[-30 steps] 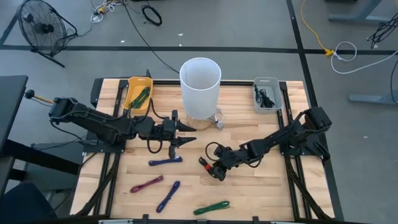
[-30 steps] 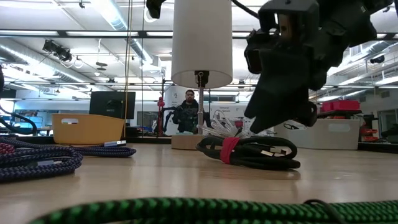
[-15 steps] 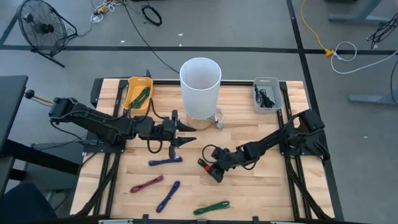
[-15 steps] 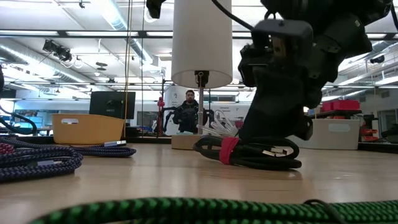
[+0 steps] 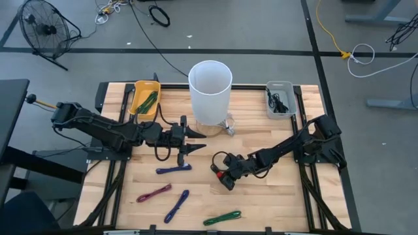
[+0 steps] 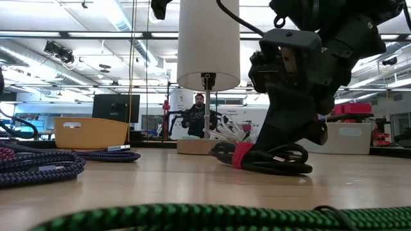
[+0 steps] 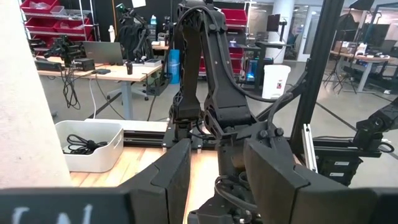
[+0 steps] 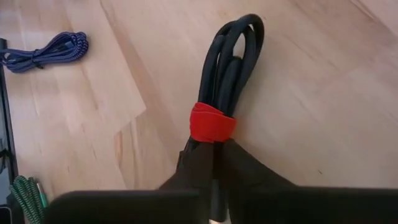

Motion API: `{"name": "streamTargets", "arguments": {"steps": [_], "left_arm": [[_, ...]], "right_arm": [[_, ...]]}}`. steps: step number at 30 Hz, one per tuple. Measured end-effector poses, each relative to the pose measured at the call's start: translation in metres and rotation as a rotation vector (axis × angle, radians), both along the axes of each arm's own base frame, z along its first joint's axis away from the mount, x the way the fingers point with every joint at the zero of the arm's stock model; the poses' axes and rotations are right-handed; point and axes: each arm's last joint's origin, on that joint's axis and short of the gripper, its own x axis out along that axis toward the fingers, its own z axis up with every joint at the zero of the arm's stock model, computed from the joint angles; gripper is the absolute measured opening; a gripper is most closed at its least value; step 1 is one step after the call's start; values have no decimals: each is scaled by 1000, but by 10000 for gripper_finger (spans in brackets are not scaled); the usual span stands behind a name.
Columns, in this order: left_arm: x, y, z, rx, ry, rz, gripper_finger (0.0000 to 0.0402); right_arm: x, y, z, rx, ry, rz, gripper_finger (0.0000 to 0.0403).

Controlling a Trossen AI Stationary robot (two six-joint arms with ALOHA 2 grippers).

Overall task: Pick & Place USB Port
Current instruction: Put the black USB cable into the gray bin

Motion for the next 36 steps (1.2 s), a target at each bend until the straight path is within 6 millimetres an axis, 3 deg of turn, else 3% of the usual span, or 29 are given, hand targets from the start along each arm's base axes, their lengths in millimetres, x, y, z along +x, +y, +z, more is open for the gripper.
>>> {"name": "streamTargets", "arguments": {"steps": [8,17,26,30,36], "left_arm": [[0,0,0,0,0,0,156],[0,0,-1,1,8,0,156],[0,0,-1,0,7,0,156],[0,0,-1,0,7,0,156],[0,0,-1,0,7,0,156]], "right_arm": [[1,4,6,37,-38,54,4],[-3,4,75,-96,-1,68,1],[-38,-11,159,-281,86,-59,0],[-61,-24,187,-376,167,-168,0],[-99,-59,204,-535,327,-443,0]]}}
